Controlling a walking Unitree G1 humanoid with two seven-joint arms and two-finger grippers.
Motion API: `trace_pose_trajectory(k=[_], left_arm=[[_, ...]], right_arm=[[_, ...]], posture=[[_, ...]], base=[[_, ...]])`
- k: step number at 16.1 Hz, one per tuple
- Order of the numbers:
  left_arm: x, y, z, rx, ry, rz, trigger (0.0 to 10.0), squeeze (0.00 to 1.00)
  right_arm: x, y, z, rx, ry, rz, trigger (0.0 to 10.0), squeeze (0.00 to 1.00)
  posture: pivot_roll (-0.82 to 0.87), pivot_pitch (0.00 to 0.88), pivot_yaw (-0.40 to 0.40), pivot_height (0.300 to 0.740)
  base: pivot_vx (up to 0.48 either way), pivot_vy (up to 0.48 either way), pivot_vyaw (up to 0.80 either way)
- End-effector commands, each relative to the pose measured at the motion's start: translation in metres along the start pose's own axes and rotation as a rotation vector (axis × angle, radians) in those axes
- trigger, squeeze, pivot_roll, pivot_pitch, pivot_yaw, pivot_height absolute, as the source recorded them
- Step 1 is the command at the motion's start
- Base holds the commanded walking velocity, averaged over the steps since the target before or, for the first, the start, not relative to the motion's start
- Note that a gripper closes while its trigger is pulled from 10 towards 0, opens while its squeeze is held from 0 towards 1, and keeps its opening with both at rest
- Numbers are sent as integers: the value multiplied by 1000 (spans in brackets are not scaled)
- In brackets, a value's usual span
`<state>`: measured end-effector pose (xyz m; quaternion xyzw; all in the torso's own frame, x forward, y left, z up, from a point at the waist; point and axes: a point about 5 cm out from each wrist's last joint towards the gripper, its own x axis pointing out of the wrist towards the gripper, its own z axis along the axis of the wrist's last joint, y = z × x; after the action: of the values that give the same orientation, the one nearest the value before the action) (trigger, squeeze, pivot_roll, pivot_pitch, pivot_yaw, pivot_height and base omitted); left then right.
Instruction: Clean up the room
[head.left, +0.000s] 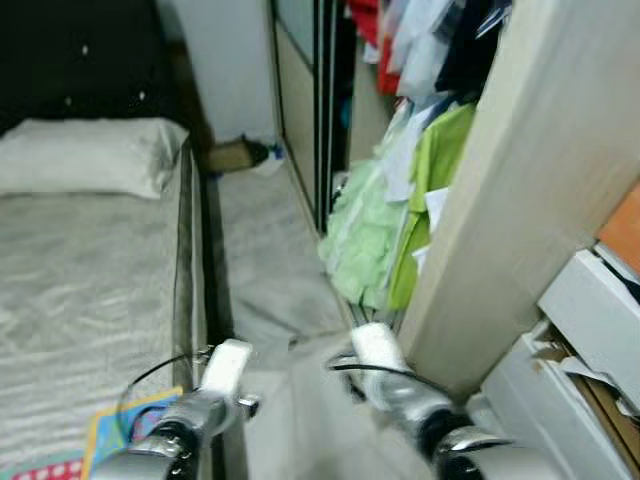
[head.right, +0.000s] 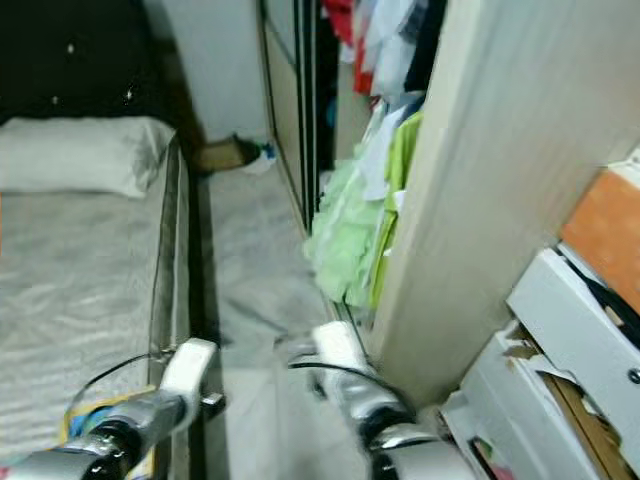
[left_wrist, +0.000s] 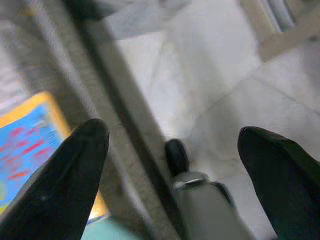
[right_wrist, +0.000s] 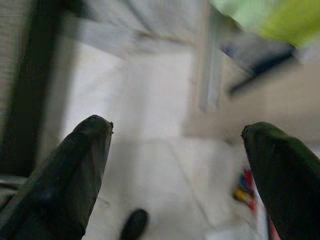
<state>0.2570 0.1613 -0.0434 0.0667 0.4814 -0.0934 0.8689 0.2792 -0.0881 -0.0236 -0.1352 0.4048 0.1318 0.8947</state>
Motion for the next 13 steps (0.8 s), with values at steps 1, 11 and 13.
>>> trace_pose_trajectory(k=[1, 11, 13], left_arm=[[0, -4, 6, 4, -15, -7, 10000, 0], [0, -4, 10, -74, -37, -12, 10000, 0], [0, -4, 10, -73, -37, -13, 10000, 0]], right_arm=[[0, -8, -2, -8, 9, -14, 10000, 0], [0, -7, -1, -21, 4, -12, 10000, 0], [0, -7, 0, -24, 3, -11, 10000, 0]], posture=[[-102, 0, 26, 740], [-100, 0, 25, 740], [-100, 0, 25, 740]], base=[[0, 0, 800], [0, 0, 800], [0, 0, 800]])
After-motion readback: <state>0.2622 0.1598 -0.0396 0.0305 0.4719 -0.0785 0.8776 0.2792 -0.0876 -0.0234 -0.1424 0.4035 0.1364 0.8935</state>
